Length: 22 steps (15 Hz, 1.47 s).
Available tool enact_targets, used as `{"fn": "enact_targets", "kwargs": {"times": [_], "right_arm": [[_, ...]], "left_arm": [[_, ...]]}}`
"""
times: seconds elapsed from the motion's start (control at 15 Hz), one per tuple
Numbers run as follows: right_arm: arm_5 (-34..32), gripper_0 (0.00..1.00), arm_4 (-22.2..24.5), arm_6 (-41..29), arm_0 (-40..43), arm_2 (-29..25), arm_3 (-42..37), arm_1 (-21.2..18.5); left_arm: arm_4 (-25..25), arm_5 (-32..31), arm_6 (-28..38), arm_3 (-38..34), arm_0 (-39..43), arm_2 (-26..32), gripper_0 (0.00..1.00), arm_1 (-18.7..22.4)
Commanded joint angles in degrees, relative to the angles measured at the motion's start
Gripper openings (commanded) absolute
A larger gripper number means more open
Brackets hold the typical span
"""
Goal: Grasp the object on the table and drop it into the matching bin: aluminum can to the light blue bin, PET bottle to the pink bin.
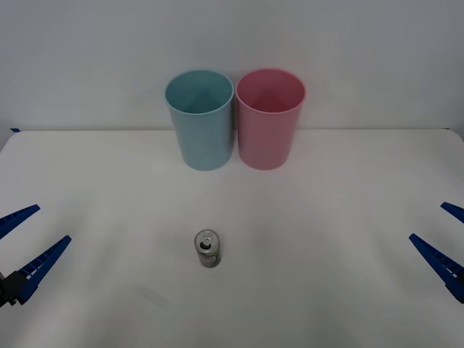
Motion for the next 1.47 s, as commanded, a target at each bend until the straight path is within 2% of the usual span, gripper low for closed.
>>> {"fn": "enact_targets", "kwargs": {"times": [0.07, 0.53, 1.0, 1.13, 1.33, 1.47], "right_arm": [[0.00, 1.00, 0.00, 0.00, 0.00, 0.00, 0.00, 0.00], [0.92, 1.00, 1.34, 0.27, 0.04, 1.52, -0.01, -0.55], [1.71, 1.00, 1.34, 2.20, -0.05, 8.20, -0.01, -3.37], [2.24, 1.00, 1.34, 6.68, -0.49, 10.22, -0.01, -4.07], [1.88, 1.00, 1.34, 12.13, -3.48, 13.74, 4.03, -5.04], [0.83, 1.00, 1.34, 12.83, -6.38, 16.29, 7.20, -5.65]], "left_arm": [[0.00, 0.00, 0.00, 0.00, 0.00, 0.00, 1.00, 0.00], [0.00, 0.00, 0.00, 0.00, 0.00, 0.00, 1.00, 0.00], [0.00, 0.00, 0.00, 0.00, 0.00, 0.00, 1.00, 0.00], [0.00, 0.00, 0.00, 0.00, 0.00, 0.00, 1.00, 0.00], [0.00, 0.00, 0.00, 0.00, 0.00, 0.00, 1.00, 0.00], [0.00, 0.00, 0.00, 0.00, 0.00, 0.00, 1.00, 0.00]]}}
